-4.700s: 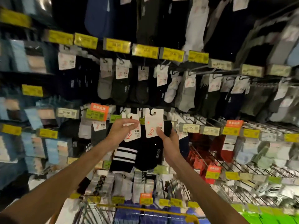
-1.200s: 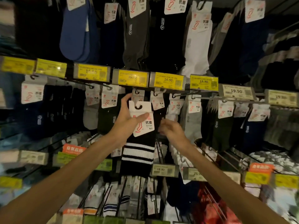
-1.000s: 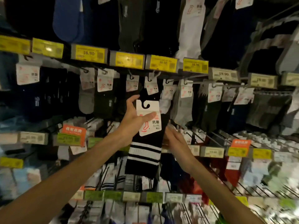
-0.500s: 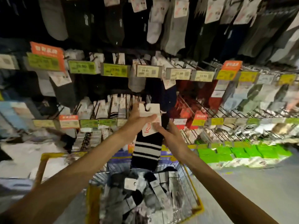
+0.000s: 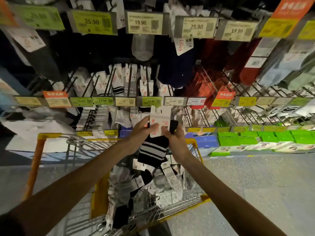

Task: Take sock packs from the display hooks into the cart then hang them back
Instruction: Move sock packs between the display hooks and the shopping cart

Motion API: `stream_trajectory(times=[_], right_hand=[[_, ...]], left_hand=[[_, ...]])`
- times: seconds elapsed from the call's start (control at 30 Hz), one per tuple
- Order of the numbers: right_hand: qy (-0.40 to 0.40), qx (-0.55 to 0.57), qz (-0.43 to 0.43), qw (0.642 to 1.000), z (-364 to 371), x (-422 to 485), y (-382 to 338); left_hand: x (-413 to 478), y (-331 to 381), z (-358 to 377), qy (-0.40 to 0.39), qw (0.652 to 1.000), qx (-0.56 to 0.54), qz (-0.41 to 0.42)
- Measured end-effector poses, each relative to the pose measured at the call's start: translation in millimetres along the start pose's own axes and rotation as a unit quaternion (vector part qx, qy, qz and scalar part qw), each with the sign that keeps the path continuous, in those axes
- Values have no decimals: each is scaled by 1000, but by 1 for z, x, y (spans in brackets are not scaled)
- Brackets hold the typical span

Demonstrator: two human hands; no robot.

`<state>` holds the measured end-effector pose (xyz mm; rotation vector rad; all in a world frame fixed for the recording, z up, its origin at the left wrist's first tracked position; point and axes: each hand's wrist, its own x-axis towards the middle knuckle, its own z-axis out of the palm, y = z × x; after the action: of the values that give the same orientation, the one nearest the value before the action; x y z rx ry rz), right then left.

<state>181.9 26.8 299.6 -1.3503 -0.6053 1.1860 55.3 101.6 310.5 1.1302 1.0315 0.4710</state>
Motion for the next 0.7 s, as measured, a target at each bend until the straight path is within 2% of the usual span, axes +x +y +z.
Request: stream_trajectory(times=[0.1, 0.33, 0.43, 0.57, 0.7], right_hand=[[9, -9, 20, 1000, -8, 21, 16], [-18, -49, 56, 997, -24, 64, 45], [-26, -73, 40, 996, -26, 81, 50], [-11, -100, 40, 994, -21, 108, 45], [-71, -124, 21, 990, -8, 138, 35]], left_hand=[[17, -12, 14, -5, 999, 26, -22], [63, -46, 27, 1, 1000, -5, -29], [82, -78, 16, 49, 998, 5, -47], [78, -62, 5, 88, 996, 22, -11], [81, -61, -10, 129, 992, -1, -11]])
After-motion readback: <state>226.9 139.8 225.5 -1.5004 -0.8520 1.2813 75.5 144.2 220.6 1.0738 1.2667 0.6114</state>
